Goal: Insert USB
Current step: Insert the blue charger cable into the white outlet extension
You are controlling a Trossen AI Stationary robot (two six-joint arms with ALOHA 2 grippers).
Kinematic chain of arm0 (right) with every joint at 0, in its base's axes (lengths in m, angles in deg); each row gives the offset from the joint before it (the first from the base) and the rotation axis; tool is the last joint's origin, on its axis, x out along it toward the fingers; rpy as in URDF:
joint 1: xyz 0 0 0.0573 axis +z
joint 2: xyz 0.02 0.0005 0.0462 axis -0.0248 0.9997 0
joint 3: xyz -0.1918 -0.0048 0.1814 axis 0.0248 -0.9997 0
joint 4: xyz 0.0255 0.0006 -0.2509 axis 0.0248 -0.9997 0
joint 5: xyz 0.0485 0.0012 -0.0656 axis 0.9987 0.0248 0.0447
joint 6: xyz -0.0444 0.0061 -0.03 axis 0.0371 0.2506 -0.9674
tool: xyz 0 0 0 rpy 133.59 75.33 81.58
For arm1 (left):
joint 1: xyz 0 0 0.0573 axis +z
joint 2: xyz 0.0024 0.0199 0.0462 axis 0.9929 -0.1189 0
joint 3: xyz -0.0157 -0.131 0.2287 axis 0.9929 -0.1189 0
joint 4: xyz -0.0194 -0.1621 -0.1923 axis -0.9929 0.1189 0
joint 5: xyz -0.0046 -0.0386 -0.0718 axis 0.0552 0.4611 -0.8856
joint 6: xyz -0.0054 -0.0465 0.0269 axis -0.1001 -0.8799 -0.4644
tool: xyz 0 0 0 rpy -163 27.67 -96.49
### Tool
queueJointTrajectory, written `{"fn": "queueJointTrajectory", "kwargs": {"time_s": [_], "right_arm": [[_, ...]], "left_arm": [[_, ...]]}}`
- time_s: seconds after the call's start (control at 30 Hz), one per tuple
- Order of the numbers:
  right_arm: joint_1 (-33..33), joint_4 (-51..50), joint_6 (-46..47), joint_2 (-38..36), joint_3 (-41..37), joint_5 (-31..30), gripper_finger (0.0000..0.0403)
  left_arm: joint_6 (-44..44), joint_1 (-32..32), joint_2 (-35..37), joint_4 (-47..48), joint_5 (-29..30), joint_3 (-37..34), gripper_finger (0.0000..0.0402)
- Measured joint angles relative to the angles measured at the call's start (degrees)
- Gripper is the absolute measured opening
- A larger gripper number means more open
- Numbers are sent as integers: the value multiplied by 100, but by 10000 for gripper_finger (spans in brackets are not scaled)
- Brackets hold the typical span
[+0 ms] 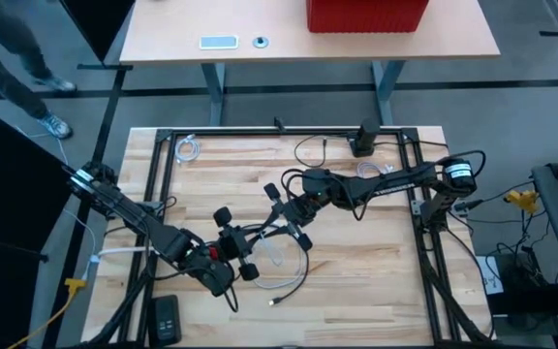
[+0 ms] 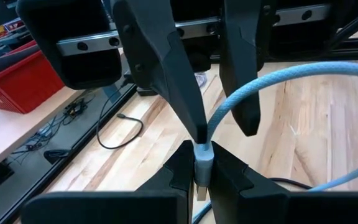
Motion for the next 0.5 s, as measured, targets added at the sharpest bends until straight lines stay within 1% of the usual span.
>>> {"fn": "queueJointTrajectory", "kwargs": {"time_s": [0.13,0.23,0.3,0.43,0.5], "right_arm": [[1,1,-65,0,0,-48,66],[1,1,-84,0,0,-77,59],[1,4,-118,0,0,-90,47],[-1,20,-132,0,0,-133,11],[-1,21,-130,0,0,-202,5]], "left_arm": [[-4,2,0,0,4,0,17],[-4,2,0,0,3,0,17],[-4,2,0,5,1,0,17],[-4,0,0,26,-30,0,17],[-4,0,0,46,-68,0,17]]}}
